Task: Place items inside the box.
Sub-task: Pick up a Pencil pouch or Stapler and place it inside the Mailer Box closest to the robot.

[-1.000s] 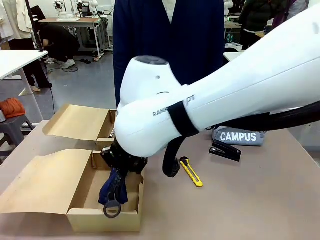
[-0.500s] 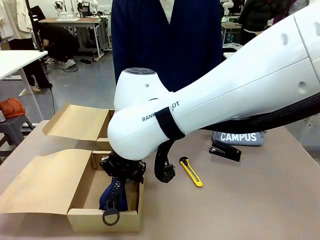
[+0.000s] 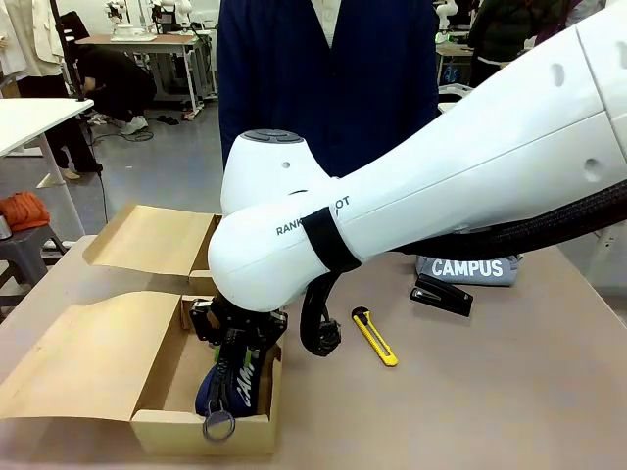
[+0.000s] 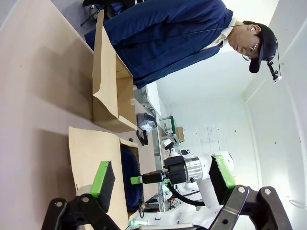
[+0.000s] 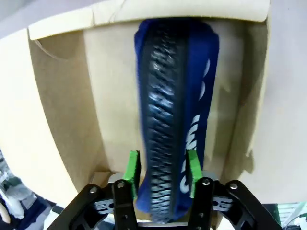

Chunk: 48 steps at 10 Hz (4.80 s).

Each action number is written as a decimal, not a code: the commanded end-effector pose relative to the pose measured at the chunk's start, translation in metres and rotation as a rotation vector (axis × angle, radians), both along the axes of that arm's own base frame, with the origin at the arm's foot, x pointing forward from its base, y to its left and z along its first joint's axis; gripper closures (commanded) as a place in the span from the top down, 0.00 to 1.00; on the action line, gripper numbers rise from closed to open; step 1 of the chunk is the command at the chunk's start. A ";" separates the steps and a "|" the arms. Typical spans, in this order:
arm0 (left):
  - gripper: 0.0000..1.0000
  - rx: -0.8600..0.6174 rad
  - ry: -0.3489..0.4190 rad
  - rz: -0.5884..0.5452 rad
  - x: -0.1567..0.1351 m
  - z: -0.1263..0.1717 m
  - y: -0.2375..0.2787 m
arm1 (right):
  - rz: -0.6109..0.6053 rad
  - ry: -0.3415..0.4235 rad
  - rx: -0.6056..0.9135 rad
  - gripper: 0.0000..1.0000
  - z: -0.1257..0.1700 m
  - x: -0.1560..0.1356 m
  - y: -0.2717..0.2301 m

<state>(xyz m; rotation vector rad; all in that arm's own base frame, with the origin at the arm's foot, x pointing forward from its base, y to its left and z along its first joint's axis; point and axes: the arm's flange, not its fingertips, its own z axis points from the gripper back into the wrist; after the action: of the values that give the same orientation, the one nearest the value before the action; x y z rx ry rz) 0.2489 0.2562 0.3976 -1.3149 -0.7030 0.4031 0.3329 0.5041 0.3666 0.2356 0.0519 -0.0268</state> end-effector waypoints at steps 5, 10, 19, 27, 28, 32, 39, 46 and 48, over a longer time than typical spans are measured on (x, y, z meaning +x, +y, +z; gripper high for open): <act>1.00 -0.006 -0.035 0.007 0.001 0.002 -0.001 | -0.003 -0.019 0.060 1.00 0.018 -0.009 -0.012; 1.00 -0.006 -0.035 0.007 0.001 0.002 -0.001 | 0.257 -0.058 0.240 1.00 0.102 -0.097 -0.153; 1.00 -0.006 -0.035 0.007 0.001 0.002 -0.001 | 0.339 0.014 0.449 1.00 0.129 -0.080 -0.148; 1.00 -0.006 -0.035 0.007 0.001 0.002 -0.001 | 0.396 0.000 0.511 1.00 0.129 -0.082 -0.138; 1.00 -0.006 -0.035 0.007 0.001 0.002 -0.001 | 0.386 -0.031 0.536 1.00 0.138 -0.080 -0.156; 1.00 -0.006 -0.035 0.007 0.001 0.002 -0.001 | 0.170 -0.140 1.091 1.00 0.180 -0.071 -0.370; 1.00 -0.006 -0.035 0.007 0.001 0.002 -0.001 | -0.107 -0.259 1.517 1.00 0.033 -0.149 -0.578; 1.00 -0.006 -0.035 0.007 0.001 0.002 -0.001 | -0.119 -0.235 1.581 1.00 0.050 -0.114 -0.656; 1.00 -0.006 -0.035 0.007 0.001 0.002 -0.001 | -0.119 -0.235 1.581 1.00 0.050 -0.114 -0.656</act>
<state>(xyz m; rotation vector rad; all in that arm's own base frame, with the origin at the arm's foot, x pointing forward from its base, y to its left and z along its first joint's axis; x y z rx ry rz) 0.2487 0.2562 0.3977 -1.3156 -0.7059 0.4019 0.2166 -0.1507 0.4108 1.8040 -0.2091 -0.0524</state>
